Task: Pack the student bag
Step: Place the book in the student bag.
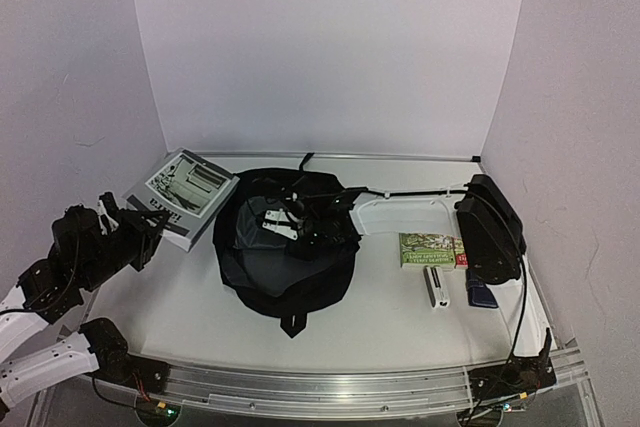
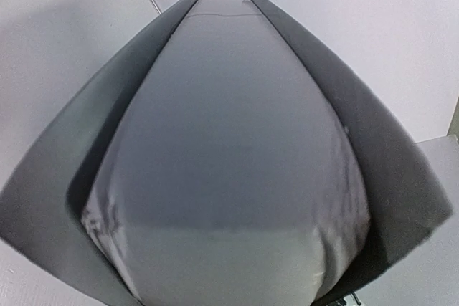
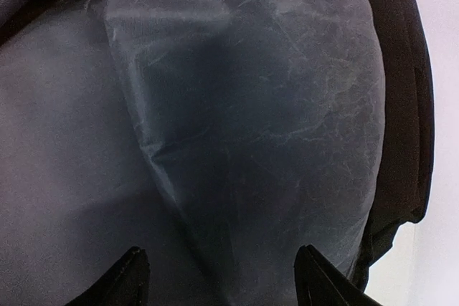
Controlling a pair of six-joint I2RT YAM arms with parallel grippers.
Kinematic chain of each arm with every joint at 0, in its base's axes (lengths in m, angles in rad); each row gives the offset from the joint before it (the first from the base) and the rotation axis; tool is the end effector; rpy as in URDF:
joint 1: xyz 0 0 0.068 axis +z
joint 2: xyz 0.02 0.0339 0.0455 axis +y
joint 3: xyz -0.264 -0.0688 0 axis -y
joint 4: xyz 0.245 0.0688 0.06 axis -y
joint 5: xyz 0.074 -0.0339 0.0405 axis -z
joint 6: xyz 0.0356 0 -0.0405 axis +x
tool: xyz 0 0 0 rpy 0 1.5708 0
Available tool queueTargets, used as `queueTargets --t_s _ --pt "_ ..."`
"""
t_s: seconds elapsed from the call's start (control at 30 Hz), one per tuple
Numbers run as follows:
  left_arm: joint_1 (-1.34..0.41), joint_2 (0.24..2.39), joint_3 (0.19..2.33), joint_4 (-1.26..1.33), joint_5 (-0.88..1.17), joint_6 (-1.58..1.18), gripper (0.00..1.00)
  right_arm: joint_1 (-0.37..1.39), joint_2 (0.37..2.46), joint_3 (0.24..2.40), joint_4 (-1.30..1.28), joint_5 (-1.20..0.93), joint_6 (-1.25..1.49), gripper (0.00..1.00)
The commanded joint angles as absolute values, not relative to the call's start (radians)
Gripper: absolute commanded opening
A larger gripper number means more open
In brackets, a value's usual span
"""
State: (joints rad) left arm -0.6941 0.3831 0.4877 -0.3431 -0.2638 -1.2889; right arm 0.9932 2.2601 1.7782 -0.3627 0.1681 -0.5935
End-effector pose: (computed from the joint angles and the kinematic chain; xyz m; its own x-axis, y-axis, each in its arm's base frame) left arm 0.0965 -0.0682 0.2718 -0.4566 -0.8264 -0.3295 -0.0568 0.3967 -0.9162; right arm 0.2809 0.4200 0.1753 0.0896 -0.8724 -0.4805 -0.8628 0.1731 -0.4751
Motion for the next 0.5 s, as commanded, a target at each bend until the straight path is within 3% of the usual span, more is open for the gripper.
queueTargets --t_s 0.0,0.1,0.23,0.47 --pt "-0.695 0.326 0.524 -0.370 -0.297 -1.314 0.01 0.993 2.304 1.799 -0.300 0.208 -0.644 0.73" --pt "-0.695 0.293 0.522 -0.398 -0.299 -1.319 0.01 0.994 2.324 1.788 -0.287 0.232 -0.665 0.73" --pt "-0.695 0.282 0.522 -0.425 -0.272 -1.322 0.01 0.992 2.337 1.783 -0.235 0.300 -0.684 0.58" --pt "-0.695 0.178 0.515 -0.540 -0.257 -1.341 0.00 0.991 2.291 1.822 -0.233 0.370 -0.647 0.03"
